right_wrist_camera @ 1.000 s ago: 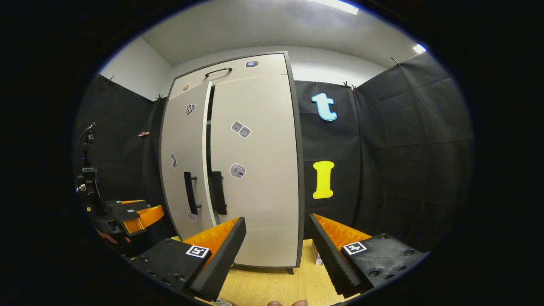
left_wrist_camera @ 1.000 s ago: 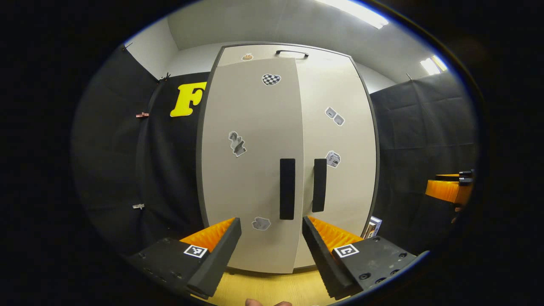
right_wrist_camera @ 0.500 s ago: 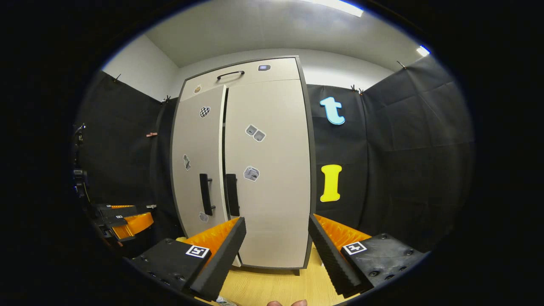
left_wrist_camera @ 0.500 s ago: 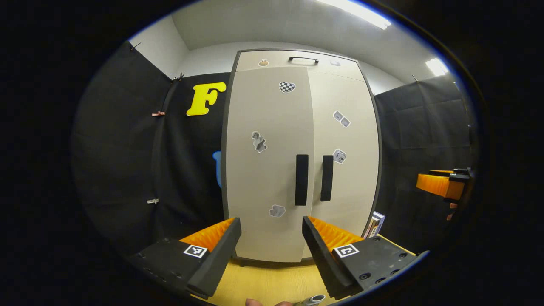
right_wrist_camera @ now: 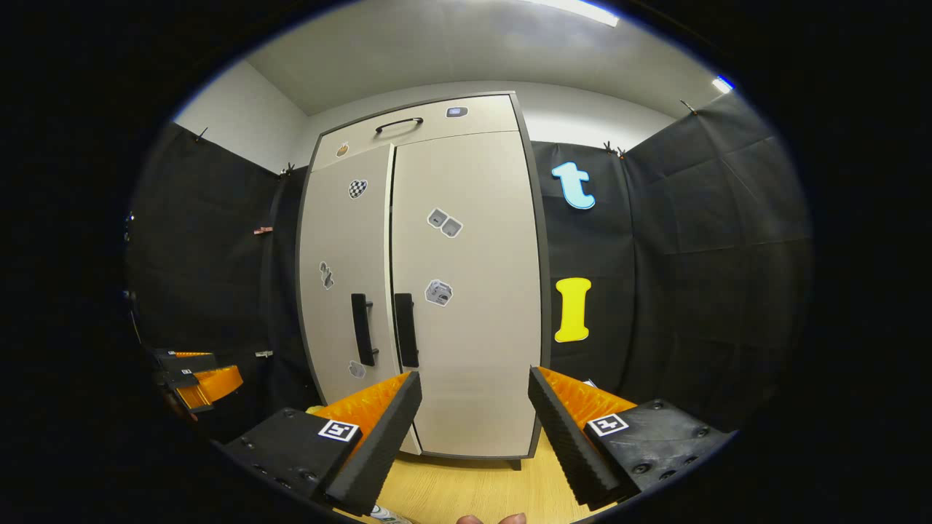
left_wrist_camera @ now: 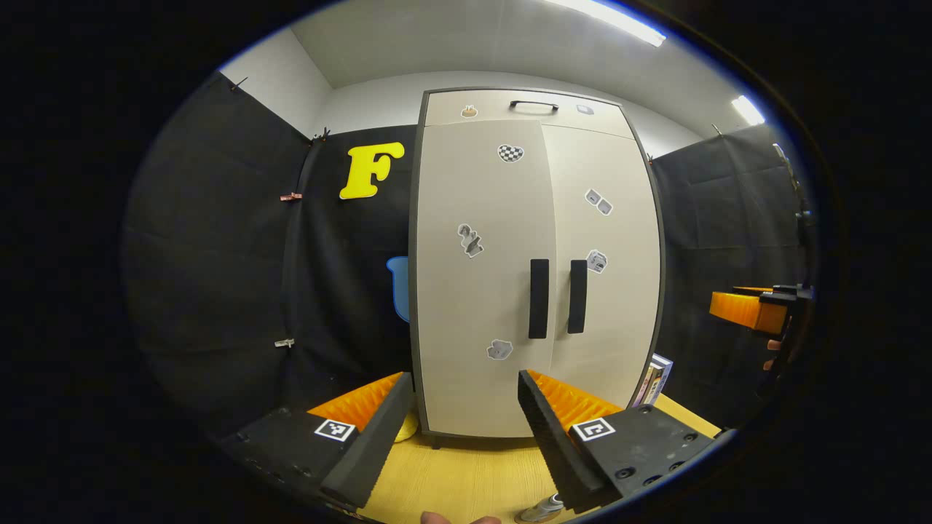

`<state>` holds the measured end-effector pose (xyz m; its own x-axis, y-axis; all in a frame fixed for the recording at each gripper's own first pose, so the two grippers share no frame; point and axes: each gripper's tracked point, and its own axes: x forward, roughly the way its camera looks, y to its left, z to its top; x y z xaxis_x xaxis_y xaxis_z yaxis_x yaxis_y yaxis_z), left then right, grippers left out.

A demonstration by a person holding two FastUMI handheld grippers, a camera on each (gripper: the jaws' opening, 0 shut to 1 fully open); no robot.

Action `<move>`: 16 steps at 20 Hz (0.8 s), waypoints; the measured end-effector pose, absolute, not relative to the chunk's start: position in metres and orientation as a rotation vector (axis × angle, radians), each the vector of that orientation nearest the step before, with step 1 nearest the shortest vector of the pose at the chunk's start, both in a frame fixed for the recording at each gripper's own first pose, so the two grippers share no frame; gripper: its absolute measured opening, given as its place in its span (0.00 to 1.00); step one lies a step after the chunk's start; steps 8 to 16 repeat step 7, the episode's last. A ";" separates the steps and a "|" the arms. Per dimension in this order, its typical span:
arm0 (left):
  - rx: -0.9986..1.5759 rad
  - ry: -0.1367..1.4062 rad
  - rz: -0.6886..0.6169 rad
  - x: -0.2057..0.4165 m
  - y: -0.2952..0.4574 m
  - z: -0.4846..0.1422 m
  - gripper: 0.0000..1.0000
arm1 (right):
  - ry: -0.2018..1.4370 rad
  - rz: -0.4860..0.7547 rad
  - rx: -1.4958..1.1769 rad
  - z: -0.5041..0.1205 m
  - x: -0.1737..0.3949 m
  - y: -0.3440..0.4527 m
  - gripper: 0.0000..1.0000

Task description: Grasp the bottle in the cabinet with the left hand and place it on the coaster, then close the right door with the right hand and the left door with the left hand.

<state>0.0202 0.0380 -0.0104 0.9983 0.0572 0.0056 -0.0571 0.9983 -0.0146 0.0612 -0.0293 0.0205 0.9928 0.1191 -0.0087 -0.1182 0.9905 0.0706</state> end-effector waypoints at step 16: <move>-0.006 -0.023 0.023 0.017 0.030 -0.006 0.93 | 0.010 0.120 0.071 0.022 0.055 -0.026 0.98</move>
